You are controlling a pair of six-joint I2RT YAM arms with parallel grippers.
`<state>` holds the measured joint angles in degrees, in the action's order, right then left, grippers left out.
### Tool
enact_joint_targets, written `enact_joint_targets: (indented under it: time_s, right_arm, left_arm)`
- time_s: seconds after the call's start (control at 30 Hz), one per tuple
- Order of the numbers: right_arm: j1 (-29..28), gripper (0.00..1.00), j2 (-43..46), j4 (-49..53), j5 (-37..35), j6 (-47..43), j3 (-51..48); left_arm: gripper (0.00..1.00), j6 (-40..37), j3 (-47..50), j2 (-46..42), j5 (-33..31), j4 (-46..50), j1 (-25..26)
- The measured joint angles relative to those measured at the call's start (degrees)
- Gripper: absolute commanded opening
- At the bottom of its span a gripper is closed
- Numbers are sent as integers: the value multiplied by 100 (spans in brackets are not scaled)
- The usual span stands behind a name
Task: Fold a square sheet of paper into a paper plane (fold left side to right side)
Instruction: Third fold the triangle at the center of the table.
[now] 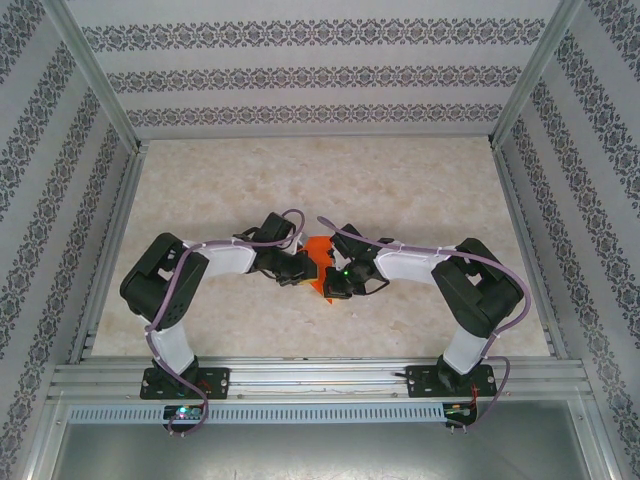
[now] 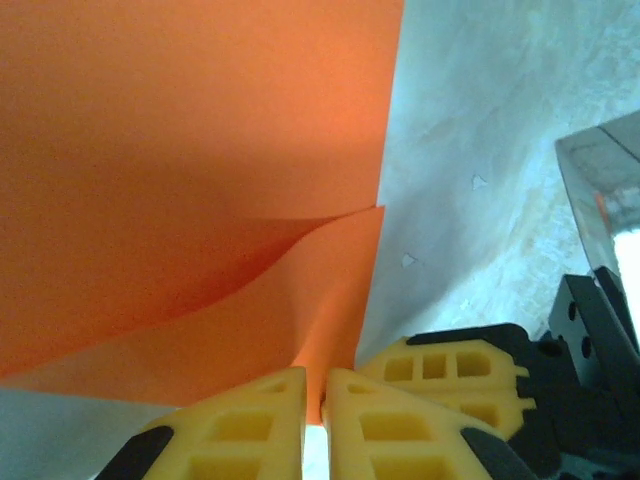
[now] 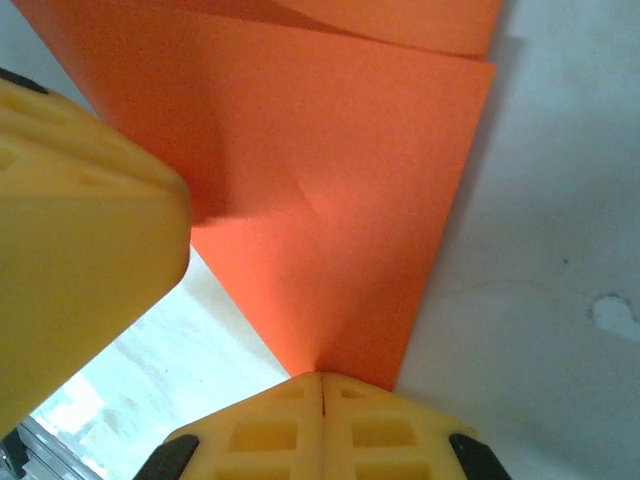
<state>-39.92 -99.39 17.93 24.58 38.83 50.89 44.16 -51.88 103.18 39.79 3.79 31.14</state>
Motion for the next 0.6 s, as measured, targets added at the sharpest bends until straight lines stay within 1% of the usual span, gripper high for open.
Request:
enact_joint_targets:
  time_s: [0.13, 0.37, 0.6]
  right_arm:
    - [-9, 0, 0, 13, -48, 0, 13]
    - [-11, 0, -9, 55, -66, -2, 37]
    - [-11, 0, -9, 57, -70, -15, 37]
  left_arm:
    - [12, -22, -4, 188, -85, 50, -13]
    - [11, -17, -4, 227, 24, 28, -92]
    - [11, -153, 0, 249, 125, 33, -299]
